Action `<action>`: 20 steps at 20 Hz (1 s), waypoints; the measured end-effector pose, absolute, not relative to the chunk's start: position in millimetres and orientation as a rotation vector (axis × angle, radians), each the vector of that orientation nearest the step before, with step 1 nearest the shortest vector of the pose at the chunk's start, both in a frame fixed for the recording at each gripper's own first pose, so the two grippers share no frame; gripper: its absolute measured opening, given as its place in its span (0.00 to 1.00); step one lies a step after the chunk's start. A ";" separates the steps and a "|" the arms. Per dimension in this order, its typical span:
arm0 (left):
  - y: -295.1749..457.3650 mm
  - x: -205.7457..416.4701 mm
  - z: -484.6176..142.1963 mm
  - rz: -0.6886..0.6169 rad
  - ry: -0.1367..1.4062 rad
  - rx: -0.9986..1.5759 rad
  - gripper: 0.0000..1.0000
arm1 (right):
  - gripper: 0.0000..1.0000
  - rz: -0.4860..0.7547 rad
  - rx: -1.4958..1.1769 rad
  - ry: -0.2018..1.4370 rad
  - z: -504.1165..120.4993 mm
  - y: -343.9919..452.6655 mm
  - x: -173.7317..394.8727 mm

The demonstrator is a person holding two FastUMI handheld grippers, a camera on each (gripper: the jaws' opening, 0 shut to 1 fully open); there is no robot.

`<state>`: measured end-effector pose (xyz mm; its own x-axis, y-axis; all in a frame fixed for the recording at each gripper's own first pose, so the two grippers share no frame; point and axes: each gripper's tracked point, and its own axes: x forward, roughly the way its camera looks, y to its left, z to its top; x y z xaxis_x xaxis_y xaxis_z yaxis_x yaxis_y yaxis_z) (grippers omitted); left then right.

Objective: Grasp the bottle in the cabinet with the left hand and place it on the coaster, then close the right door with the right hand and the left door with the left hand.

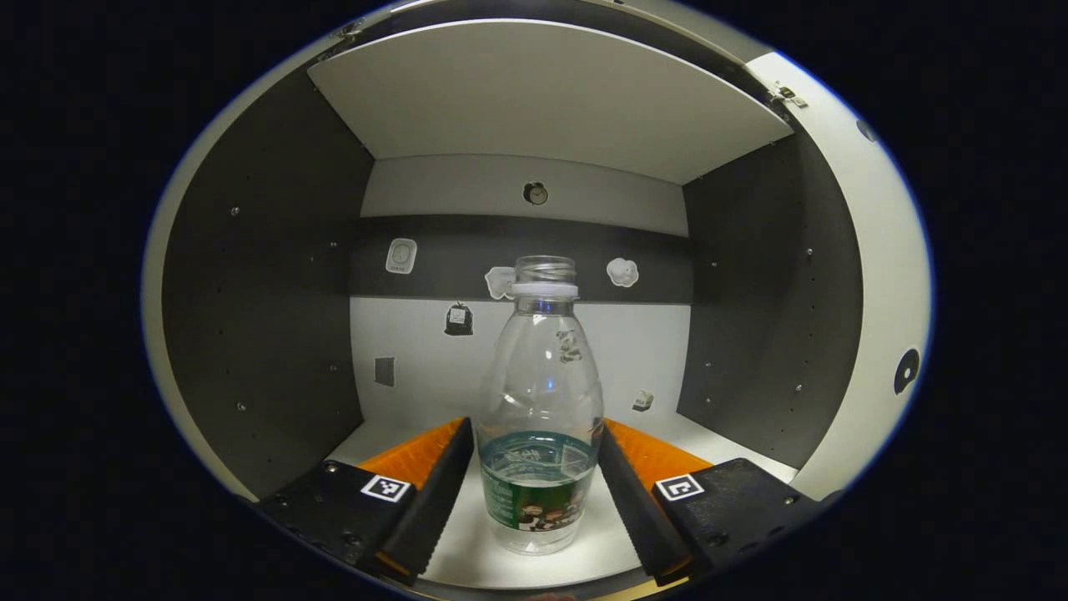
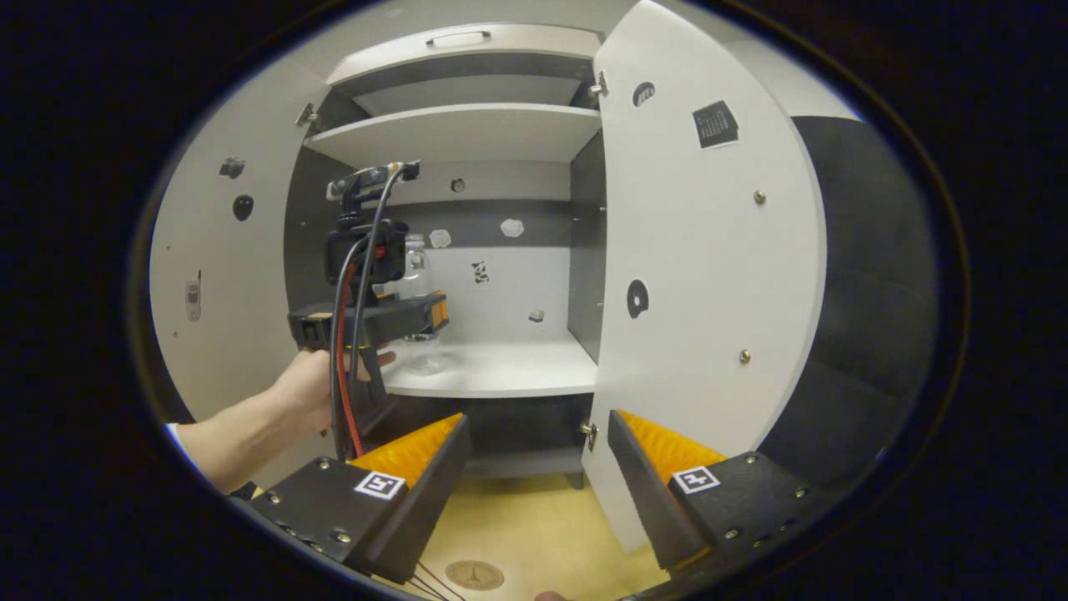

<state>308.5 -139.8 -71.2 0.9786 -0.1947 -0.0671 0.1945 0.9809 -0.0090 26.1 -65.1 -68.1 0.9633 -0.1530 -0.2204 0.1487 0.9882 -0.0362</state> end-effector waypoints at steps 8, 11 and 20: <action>-129.1 277.8 -41.7 -0.197 0.018 0.010 0.81 | 1.00 -0.127 0.011 0.221 -70.0 -64.5 14.7; -126.2 255.4 -23.5 -0.200 -0.013 0.004 0.80 | 1.00 -0.111 0.016 0.215 -68.9 -62.2 7.9; -116.5 160.4 -35.7 -0.191 -0.028 0.037 0.80 | 1.00 -0.095 0.039 0.237 -83.3 -70.7 -24.7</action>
<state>160.4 -116.5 -35.7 0.9815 -0.1900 0.0247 0.1890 0.9812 0.0391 -24.7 -70.7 -83.3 0.9676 -0.0894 -0.2362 0.0986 0.9947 0.0277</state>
